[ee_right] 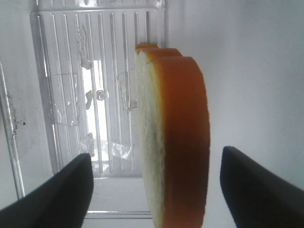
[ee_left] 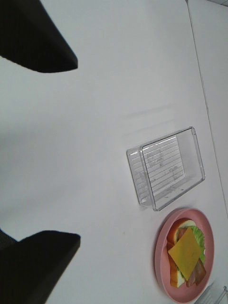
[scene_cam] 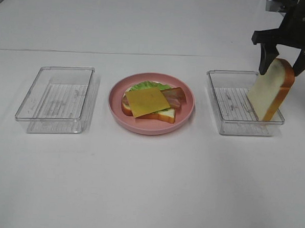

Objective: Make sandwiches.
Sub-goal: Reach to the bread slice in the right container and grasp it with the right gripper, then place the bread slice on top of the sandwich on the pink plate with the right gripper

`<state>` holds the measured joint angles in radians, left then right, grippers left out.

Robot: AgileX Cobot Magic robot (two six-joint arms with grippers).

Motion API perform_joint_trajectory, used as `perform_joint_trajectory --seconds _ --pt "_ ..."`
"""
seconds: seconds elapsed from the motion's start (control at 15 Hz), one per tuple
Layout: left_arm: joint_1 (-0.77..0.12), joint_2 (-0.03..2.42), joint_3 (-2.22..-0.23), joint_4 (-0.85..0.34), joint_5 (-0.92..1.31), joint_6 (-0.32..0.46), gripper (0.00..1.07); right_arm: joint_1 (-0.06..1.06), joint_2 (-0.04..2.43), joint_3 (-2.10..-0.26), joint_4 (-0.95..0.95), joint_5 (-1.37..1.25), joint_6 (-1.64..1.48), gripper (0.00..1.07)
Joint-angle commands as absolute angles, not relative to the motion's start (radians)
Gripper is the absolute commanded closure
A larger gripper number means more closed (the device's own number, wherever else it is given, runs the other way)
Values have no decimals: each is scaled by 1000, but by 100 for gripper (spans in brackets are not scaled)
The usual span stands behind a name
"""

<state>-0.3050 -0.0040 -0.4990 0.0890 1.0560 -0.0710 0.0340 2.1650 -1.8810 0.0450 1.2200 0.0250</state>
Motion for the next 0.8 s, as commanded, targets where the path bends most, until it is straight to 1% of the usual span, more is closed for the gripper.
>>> perform_joint_trajectory --seconds 0.07,0.13,0.2,0.33,0.6,0.8 --pt "-305 -2 -498 90 1047 -72 21 31 2182 -1876 37 1257 16 55" --pt "-305 -2 -498 90 1047 -72 21 31 2182 -1878 37 1254 17 70" --pt "-305 -2 -498 90 1047 -72 21 31 2182 -1879 32 1254 20 94" --pt "-305 -2 -498 90 1047 -72 21 31 2182 -1879 19 1254 21 107" --pt "-305 -2 -498 90 1047 -72 21 35 2134 -1879 14 1265 42 107" --pt "-305 -2 -498 90 1047 -72 21 36 2053 -1879 83 1291 42 107"
